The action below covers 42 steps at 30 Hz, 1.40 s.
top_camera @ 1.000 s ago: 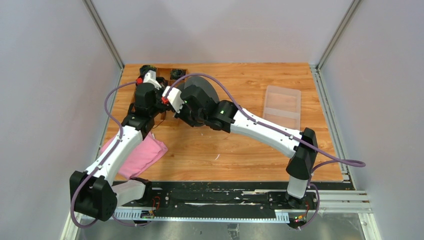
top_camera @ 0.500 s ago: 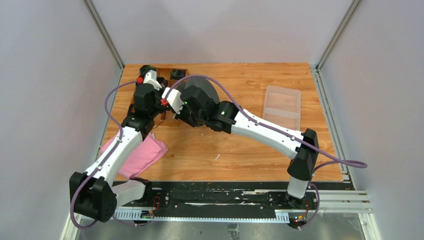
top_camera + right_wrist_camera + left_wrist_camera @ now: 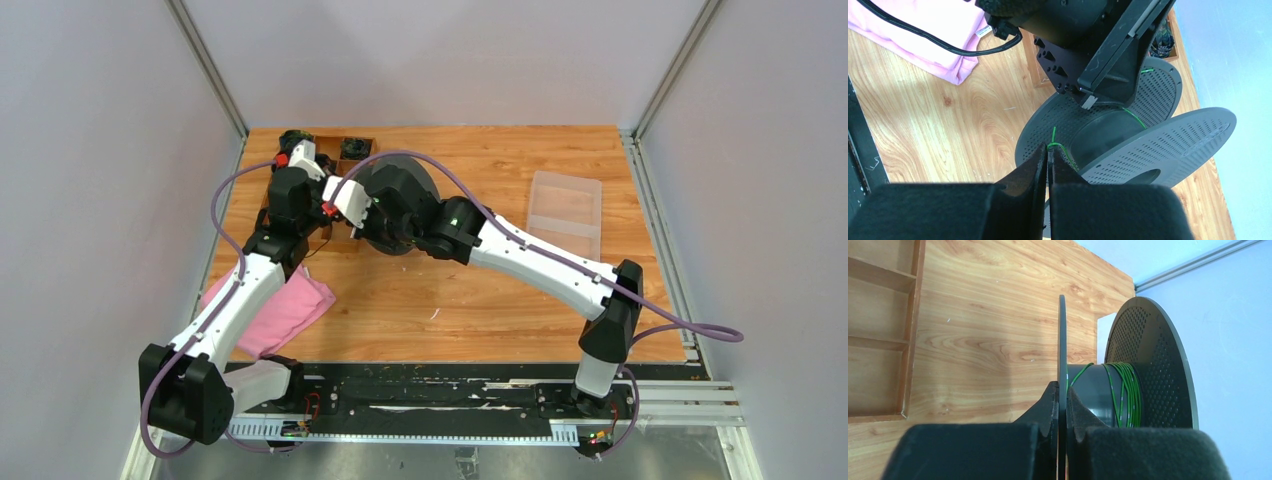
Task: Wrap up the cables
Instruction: Wrap the cable around the cable reel.
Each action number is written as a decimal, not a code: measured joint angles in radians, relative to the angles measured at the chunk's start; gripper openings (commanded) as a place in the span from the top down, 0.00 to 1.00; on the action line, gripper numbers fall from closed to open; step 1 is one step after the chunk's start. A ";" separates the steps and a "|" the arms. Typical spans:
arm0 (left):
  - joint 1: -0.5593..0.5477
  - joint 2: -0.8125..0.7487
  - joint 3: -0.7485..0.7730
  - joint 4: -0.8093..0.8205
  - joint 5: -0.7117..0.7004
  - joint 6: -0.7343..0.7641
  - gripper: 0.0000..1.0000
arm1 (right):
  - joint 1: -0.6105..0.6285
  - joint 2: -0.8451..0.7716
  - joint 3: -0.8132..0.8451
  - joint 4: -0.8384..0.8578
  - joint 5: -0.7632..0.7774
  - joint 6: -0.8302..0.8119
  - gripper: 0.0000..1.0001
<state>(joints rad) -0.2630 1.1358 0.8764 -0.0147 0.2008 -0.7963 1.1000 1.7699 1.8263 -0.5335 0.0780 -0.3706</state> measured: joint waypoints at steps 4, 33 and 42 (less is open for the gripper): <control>0.000 0.000 0.000 0.000 0.014 0.000 1.00 | 0.000 0.010 0.028 -0.024 -0.013 -0.024 0.99; 0.001 -0.013 -0.007 -0.006 0.015 0.030 1.00 | 0.006 0.100 0.114 -0.092 -0.051 -0.095 0.99; 0.006 -0.017 -0.010 -0.005 0.010 0.030 1.00 | 0.006 0.099 0.106 -0.070 -0.052 -0.098 0.99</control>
<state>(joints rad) -0.2569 1.1191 0.8665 -0.0200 0.2111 -0.7662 1.1061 1.8687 1.9320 -0.6037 0.0257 -0.4690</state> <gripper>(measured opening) 0.042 0.011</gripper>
